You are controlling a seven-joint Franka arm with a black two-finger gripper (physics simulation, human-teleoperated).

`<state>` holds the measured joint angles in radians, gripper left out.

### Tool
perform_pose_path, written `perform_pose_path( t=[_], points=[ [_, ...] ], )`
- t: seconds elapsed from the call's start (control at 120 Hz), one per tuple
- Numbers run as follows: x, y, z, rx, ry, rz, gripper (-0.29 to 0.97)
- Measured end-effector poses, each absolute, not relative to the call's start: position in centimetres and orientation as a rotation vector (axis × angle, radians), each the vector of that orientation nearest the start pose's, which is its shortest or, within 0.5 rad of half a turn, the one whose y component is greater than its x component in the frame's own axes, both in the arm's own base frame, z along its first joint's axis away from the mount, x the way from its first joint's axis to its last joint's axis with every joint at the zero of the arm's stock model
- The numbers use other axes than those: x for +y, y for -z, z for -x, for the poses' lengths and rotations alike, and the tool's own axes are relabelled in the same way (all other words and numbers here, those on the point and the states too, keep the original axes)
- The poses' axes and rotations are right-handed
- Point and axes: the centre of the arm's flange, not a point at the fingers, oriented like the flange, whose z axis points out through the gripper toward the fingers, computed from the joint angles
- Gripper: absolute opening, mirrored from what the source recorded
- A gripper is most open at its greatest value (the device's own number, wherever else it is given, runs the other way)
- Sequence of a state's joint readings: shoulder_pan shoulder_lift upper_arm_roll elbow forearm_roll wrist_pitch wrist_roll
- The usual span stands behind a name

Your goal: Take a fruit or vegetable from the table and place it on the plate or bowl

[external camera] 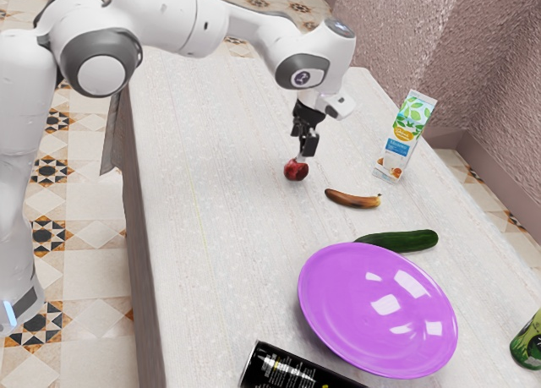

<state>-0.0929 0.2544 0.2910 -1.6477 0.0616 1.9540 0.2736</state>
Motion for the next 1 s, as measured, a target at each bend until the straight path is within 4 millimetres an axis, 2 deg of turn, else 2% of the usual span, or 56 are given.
perform_pose_path(
  t=[0.325, 0.717, 0.808, 0.917, 1.0],
  points=[
    [11.6, -43.6, -64.1, 0.166, -0.004, 3.036, 0.68],
    [11.4, -41.5, -64.5, 0.163, -0.017, 3.078, 0.67],
    [12.0, -41.1, -64.4, 0.141, -0.018, 3.093, 0.60],
    [12.1, -41.0, -64.4, 0.135, -0.016, 3.102, 0.43],
    [12.0, -41.1, -64.4, 0.135, -0.013, 3.101, 0.38]
  ],
)
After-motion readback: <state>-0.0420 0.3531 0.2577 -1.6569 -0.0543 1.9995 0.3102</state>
